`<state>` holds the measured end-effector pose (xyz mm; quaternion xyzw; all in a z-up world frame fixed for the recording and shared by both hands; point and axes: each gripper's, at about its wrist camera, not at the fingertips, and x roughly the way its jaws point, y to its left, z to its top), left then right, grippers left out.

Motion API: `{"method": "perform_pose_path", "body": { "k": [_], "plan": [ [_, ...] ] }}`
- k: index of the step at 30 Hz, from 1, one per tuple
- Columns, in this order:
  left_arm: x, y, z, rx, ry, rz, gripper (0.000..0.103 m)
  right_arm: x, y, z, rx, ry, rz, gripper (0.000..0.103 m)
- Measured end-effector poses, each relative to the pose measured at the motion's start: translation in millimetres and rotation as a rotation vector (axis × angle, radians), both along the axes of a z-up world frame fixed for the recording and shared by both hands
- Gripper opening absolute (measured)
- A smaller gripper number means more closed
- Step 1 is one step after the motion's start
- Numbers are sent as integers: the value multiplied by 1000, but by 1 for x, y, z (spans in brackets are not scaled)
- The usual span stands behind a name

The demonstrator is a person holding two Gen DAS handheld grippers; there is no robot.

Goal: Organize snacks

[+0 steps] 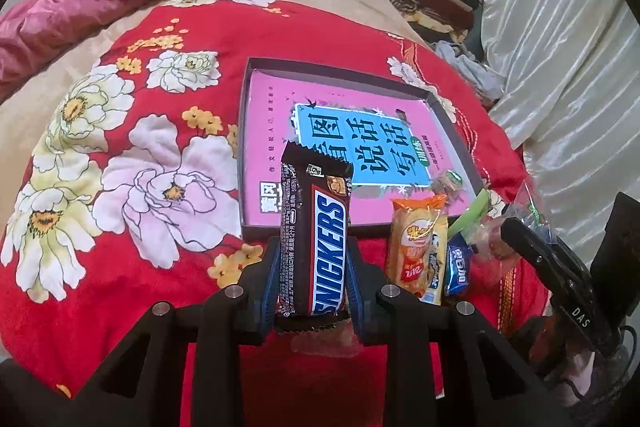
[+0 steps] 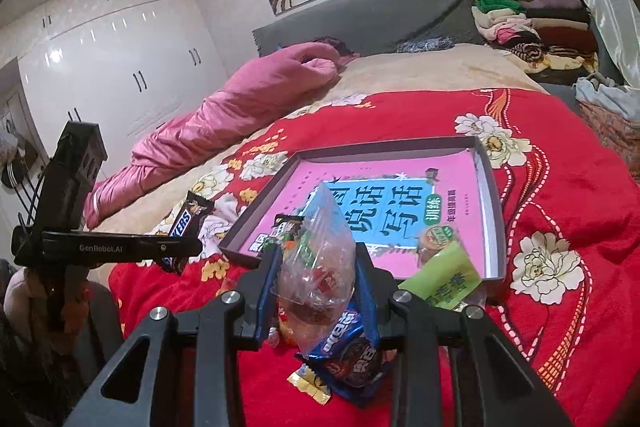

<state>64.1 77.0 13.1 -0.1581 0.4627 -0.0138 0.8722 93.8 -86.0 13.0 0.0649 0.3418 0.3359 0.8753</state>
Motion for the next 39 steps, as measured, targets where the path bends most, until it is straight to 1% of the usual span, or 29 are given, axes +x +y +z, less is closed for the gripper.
{"method": "perform_pose_path", "body": {
  "k": [7, 10, 17, 27, 39],
  "plan": [
    [9, -1, 1, -4, -8, -2, 30, 7, -14, 3, 32, -2, -45, 36],
    [14, -2, 2, -6, -12, -3, 30, 9, -17, 4, 22, -9, -62, 36],
    [27, -3, -1, -11, -12, -9, 30, 16, -22, 6, 46, -25, -87, 36],
    [46, 0, -4, -3, -16, 3, 30, 24, -23, 8, 43, -39, -123, 36],
    [63, 10, -25, -7, 37, 22, 30, 41, -22, 0, 57, -19, -140, 36]
  ]
}}
